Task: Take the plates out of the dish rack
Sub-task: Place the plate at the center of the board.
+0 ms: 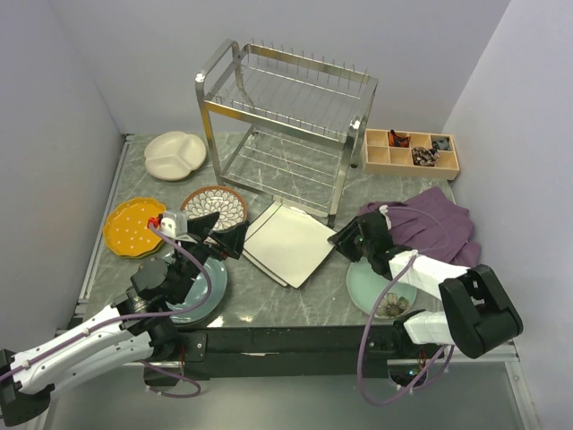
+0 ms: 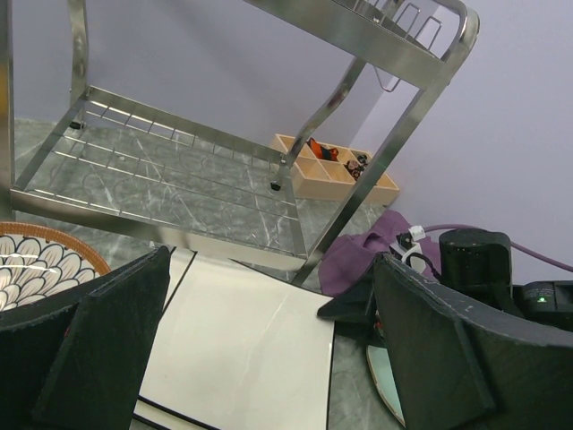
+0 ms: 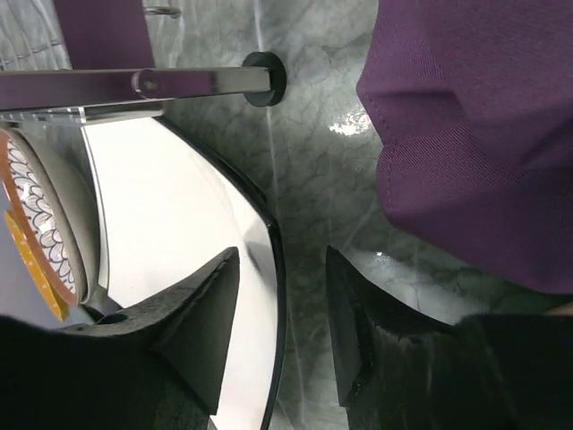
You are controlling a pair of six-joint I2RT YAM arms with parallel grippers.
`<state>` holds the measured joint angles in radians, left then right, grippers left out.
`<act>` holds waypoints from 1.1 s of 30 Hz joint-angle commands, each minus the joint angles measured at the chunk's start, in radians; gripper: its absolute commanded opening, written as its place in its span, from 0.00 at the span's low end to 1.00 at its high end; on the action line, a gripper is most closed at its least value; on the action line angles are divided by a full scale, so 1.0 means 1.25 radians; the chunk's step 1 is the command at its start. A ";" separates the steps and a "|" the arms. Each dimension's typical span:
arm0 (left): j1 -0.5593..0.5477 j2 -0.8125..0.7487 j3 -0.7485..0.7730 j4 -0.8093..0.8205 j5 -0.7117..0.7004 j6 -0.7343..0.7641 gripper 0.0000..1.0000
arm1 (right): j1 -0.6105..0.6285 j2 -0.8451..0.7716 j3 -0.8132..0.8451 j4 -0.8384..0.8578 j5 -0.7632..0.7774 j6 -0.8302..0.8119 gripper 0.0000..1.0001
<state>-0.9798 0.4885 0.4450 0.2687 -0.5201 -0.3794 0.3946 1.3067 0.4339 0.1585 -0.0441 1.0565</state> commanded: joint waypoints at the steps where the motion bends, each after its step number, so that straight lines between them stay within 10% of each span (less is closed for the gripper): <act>1: -0.003 0.003 0.000 0.023 0.007 0.009 0.99 | -0.003 -0.060 0.005 -0.004 0.032 0.003 0.49; 20: -0.003 0.009 0.000 0.027 0.003 0.010 0.99 | 0.030 -0.055 -0.006 0.025 0.025 0.018 0.11; 33: -0.003 0.003 0.000 0.026 0.004 0.013 1.00 | 0.030 -0.004 0.014 0.052 0.034 0.015 0.08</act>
<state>-0.9810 0.4995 0.4450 0.2714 -0.5201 -0.3794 0.4278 1.2869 0.4225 0.1909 -0.0257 1.0798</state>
